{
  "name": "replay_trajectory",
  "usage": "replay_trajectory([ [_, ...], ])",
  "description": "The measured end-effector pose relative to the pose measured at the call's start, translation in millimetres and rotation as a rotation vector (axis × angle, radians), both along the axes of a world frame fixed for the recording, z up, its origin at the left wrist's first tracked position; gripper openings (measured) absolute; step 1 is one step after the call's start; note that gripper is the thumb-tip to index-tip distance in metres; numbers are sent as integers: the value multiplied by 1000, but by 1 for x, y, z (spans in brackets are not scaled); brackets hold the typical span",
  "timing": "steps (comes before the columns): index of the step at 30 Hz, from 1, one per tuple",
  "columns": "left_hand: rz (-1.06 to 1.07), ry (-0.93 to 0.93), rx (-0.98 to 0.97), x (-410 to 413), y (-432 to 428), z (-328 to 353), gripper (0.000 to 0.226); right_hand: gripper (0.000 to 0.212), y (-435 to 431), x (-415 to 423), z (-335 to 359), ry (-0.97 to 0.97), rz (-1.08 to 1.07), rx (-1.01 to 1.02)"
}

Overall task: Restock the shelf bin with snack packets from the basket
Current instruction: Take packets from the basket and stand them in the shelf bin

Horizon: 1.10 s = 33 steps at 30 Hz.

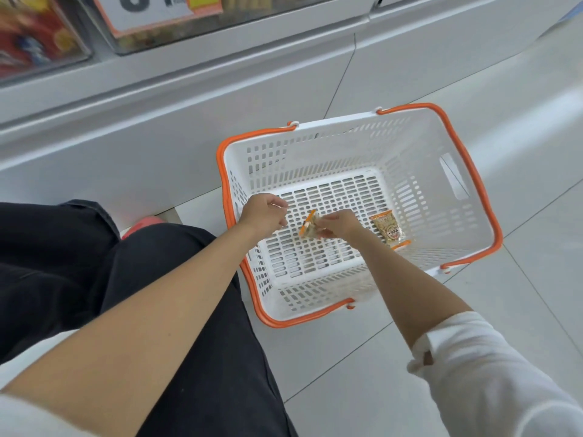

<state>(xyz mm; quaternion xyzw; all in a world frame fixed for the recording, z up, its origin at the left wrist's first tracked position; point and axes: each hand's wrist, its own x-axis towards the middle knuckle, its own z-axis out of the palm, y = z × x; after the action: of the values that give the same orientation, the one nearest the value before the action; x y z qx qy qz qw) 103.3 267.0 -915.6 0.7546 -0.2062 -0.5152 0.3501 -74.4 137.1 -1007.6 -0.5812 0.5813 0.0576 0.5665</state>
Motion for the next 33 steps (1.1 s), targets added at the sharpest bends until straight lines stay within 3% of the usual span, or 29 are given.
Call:
replay_trajectory([
  [3,-46,-42,-38,8,-9,16,33,28,-9,7,50,-296,-75,377],
  [7,-178,-71,-124,13,-25,62,46,29,-17,26,120,-535,-82,546],
  [10,-142,1,-217,16,-36,103,33,49,-20,41,172,-683,-111,526],
  [12,-84,-77,-287,22,-42,129,32,60,-20,49,204,-746,-104,503],
  [15,-44,-123,-316,33,-43,167,42,37,-15,64,245,-738,-51,320],
  [18,-47,-9,-335,46,-34,201,33,28,-11,79,279,-730,0,160],
  [20,-39,-26,-372,59,-26,224,26,24,-7,89,304,-725,53,85],
  [25,154,51,-525,90,0,286,14,42,5,124,369,-832,-29,-39],
  [27,238,87,-572,101,8,312,17,39,12,142,396,-919,-78,-53],
  [30,275,51,-684,118,21,346,18,31,32,170,436,-987,-10,-41],
  [33,314,2,-760,138,38,378,15,41,50,196,470,-945,107,-100],
])
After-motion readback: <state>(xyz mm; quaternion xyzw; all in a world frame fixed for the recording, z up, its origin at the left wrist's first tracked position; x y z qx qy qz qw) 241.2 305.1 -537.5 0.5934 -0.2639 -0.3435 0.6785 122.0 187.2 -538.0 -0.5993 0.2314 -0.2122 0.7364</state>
